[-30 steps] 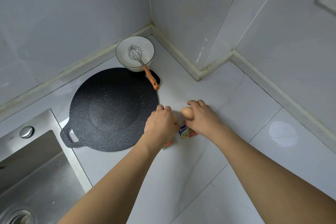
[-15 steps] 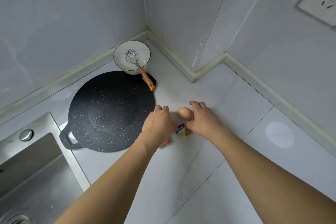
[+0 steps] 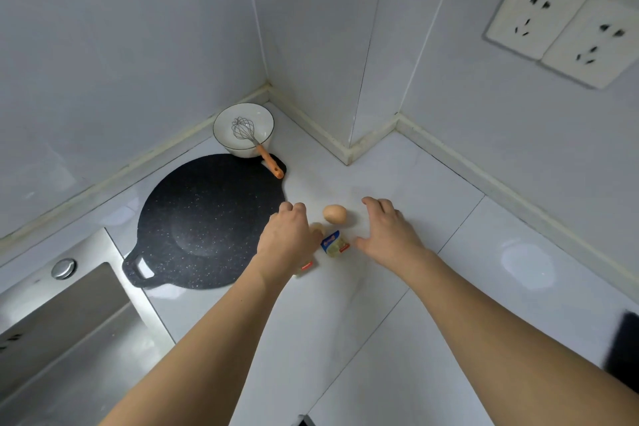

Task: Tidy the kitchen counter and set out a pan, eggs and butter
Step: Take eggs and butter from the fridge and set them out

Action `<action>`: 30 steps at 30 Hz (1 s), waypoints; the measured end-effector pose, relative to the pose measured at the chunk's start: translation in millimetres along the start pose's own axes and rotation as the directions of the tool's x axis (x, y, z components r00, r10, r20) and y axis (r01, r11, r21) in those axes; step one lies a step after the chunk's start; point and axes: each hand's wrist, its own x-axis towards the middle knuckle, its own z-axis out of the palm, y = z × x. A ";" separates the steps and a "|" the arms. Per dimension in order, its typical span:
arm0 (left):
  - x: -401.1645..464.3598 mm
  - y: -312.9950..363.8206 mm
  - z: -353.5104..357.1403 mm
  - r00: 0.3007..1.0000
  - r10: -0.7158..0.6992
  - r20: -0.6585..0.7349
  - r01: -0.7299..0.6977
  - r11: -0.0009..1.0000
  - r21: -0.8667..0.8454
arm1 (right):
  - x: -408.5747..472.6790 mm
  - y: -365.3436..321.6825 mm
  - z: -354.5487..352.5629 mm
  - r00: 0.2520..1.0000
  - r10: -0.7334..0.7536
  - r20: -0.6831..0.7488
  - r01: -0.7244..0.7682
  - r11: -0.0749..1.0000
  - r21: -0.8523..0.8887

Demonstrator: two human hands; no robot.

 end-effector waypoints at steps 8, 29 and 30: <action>-39.7 34.3 -10.6 0.987 0.147 -0.064 -0.145 0.989 0.034 | -56.4 16.0 -20.2 0.997 0.059 -0.058 -0.056 0.997 0.053; -217.8 224.0 56.0 0.710 0.701 0.060 -0.698 0.690 0.190 | -338.4 157.3 -38.5 0.826 0.515 -0.231 -0.440 0.844 0.307; -224.9 233.0 61.7 0.684 0.725 0.079 -0.725 0.663 0.188 | -351.0 162.7 -37.1 0.804 0.544 -0.242 -0.465 0.827 0.316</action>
